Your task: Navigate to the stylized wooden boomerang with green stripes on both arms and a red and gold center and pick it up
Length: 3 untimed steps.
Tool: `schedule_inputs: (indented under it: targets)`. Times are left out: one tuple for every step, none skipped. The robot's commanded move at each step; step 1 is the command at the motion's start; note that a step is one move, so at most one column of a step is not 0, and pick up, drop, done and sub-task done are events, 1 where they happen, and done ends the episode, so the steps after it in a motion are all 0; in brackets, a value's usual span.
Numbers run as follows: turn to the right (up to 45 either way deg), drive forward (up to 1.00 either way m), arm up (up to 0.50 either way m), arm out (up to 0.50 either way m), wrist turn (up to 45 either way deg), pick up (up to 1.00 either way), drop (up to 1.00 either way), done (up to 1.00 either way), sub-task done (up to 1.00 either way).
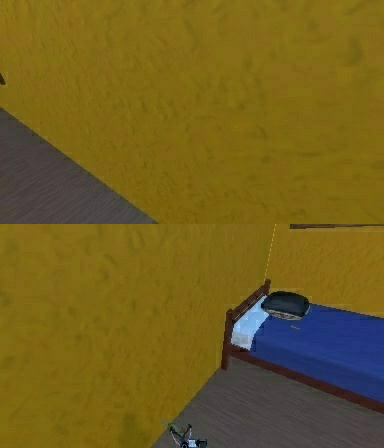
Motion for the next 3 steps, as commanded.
schedule_inputs:
  targets:
    - [0.0, 0.0, -0.3, 0.0, 0.0, 0.0, 0.0, 0.0, 0.0]
    - [0.0, 0.0, 0.0, 0.0, 0.0, 1.0, 0.0, 0.0, 0.0]
    - [0.0, 0.0, 0.1, 0.0, 0.0, 0.0, 0.0, 0.0, 0.0]
